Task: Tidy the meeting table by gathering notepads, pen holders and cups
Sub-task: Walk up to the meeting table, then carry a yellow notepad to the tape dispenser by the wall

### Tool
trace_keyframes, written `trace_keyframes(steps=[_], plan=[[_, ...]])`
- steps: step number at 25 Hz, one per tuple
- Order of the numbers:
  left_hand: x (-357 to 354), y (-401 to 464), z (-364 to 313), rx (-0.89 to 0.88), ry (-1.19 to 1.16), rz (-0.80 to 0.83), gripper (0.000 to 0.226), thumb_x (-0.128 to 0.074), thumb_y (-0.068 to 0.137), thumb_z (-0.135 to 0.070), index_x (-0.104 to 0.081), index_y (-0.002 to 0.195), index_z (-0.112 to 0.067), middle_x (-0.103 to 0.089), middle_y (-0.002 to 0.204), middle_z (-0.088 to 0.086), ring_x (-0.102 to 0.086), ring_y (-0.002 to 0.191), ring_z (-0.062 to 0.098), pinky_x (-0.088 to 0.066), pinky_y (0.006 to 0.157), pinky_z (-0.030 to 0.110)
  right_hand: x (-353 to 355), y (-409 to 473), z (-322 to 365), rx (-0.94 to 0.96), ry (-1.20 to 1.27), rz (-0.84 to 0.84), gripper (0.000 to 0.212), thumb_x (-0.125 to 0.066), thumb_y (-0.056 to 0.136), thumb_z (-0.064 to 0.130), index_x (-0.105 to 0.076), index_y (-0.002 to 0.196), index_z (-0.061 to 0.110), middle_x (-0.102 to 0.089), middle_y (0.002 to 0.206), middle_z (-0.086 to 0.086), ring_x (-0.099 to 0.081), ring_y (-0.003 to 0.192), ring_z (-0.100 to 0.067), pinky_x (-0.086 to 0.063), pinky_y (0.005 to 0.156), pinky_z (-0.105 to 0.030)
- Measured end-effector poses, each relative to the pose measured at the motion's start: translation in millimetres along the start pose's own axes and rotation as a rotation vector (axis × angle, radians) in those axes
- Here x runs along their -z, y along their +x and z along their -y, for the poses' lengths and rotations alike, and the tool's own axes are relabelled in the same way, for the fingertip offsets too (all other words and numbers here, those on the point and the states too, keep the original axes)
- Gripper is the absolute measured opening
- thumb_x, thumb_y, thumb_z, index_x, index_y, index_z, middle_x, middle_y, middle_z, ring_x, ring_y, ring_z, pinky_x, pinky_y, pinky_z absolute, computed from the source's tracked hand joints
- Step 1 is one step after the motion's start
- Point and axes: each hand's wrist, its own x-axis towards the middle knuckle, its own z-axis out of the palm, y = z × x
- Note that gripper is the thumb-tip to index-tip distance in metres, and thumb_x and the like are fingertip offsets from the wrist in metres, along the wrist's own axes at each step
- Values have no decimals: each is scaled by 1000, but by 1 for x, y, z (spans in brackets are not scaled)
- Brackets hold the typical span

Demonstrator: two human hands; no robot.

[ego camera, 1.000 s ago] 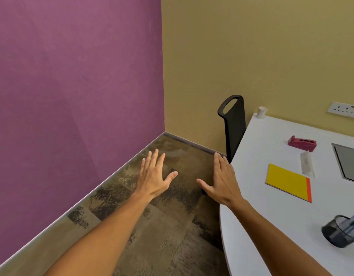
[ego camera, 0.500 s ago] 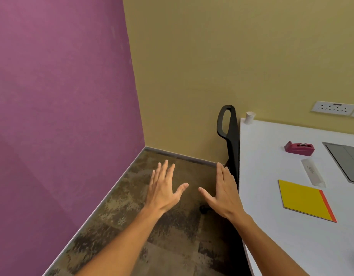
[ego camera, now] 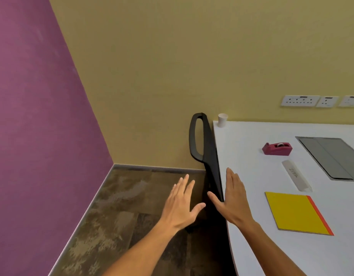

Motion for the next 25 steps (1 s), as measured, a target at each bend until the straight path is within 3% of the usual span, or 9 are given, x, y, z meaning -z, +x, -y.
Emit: trace_keyframes(steps=[5,9,14,25], plan=[[-18,74,-32,-152,-110,48,79,-41,92,-67,-17,156,-27,0,165,-9,0,152,8,-12,124,33,6,26,-33,-121,-16,-60,101,-36,83,78,13,156,26,3,168,0,3,155,-23,-8,125,-45],[-37,128,-48,-264,-157,163,79,-40,91,-68,-15,156,-30,-5,165,-10,-11,152,13,-18,122,35,4,36,-62,-268,-44,-132,104,-34,84,79,2,159,18,-3,168,-3,-1,155,-26,-11,124,-45],[-72,185,-45,-405,-174,295,81,-37,91,-72,-11,156,-32,-1,165,-10,-10,152,13,-18,118,32,-2,44,-87,-513,-63,-217,100,-53,91,64,-1,159,14,-8,167,-6,-6,154,-26,-12,125,-44],[-142,245,-88,-618,-193,559,77,-46,97,-51,-9,156,-18,-2,166,5,-11,152,23,-23,121,37,-26,23,-88,-964,9,-413,95,-53,94,58,4,159,19,-5,168,-2,-8,154,-21,-16,124,-41]])
